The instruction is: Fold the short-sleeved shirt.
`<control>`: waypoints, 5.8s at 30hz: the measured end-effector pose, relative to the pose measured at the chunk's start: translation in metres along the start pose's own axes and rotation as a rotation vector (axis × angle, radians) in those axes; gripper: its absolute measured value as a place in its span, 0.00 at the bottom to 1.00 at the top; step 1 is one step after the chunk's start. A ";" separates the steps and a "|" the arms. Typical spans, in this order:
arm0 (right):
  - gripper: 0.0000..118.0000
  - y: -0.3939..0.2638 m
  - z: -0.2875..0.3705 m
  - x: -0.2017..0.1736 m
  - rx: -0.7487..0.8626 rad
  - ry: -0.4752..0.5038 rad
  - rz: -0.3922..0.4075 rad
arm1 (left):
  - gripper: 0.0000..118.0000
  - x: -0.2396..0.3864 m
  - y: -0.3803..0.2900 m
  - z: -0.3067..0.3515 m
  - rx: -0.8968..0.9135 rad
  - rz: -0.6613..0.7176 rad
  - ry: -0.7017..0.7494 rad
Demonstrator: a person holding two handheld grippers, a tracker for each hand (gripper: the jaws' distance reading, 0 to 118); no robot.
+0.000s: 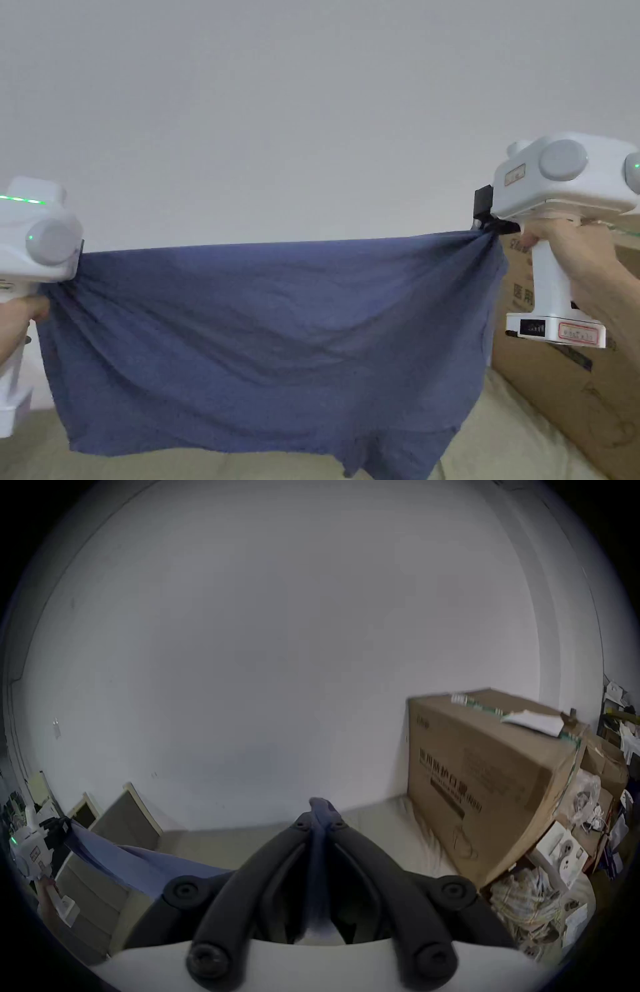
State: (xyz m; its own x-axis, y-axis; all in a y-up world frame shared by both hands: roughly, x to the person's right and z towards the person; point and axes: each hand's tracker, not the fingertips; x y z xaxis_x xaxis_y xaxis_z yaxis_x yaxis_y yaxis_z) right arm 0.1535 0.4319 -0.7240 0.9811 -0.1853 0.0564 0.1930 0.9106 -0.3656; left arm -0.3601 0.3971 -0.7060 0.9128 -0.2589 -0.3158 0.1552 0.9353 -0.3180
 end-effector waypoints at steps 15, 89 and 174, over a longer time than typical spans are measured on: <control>0.02 -0.267 -0.172 0.046 -0.527 -0.080 -0.026 | 0.06 0.094 -0.285 -0.112 -0.478 -0.124 -0.068; 0.00 -0.466 0.002 0.004 -0.642 0.124 0.052 | 0.97 -0.011 -0.415 -0.025 -0.784 0.251 -0.342; 0.04 0.109 0.119 -0.051 0.148 0.020 0.091 | 0.02 -0.054 0.127 0.062 0.141 0.075 0.016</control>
State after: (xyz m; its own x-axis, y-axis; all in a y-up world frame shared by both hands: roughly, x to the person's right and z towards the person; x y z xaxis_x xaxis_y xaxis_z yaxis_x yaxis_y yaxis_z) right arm 0.1266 0.5842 -0.6561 0.9944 -0.1052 0.0100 0.1047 0.9681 -0.2277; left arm -0.3661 0.5448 -0.6744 0.9177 -0.1903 -0.3489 0.1396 0.9763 -0.1652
